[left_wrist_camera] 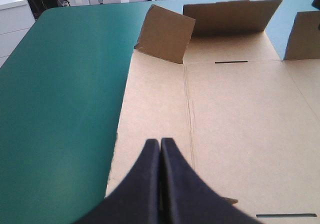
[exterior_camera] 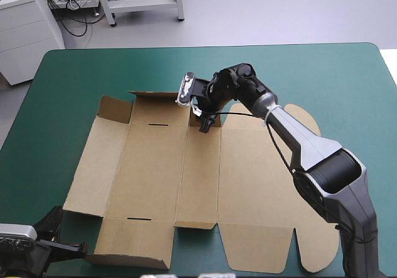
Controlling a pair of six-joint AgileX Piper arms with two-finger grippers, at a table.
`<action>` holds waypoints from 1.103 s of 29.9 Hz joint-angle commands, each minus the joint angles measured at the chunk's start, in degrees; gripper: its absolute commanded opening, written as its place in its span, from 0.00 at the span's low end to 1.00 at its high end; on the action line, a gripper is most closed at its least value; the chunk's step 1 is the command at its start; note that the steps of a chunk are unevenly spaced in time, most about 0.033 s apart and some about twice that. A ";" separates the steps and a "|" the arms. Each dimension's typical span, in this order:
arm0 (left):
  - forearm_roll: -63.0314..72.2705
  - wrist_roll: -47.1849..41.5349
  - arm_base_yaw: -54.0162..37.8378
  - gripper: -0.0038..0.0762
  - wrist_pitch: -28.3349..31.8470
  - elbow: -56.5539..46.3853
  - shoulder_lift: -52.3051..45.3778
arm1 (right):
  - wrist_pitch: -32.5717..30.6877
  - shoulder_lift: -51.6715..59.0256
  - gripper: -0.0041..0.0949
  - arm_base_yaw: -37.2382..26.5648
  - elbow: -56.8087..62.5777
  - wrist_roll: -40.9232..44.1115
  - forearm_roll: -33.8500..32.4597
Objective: Fold the box
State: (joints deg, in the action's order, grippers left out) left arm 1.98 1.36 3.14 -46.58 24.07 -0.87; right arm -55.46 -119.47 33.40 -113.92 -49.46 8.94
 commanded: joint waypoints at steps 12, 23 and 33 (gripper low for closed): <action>0.60 -0.03 0.33 0.01 4.11 1.12 -0.89 | -9.48 7.94 0.03 -0.20 -13.07 37.00 -13.33; 1.44 -2.02 0.33 0.30 4.00 1.12 -0.89 | -16.02 10.14 0.03 -1.96 -12.62 50.27 -18.95; 0.82 -2.69 0.33 0.70 4.82 4.64 7.73 | -16.02 19.72 0.02 -2.36 -9.73 51.53 -18.40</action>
State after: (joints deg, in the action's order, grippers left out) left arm 2.48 -0.59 3.14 -46.71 24.76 2.18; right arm -71.44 -106.08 31.33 -124.47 1.78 -8.81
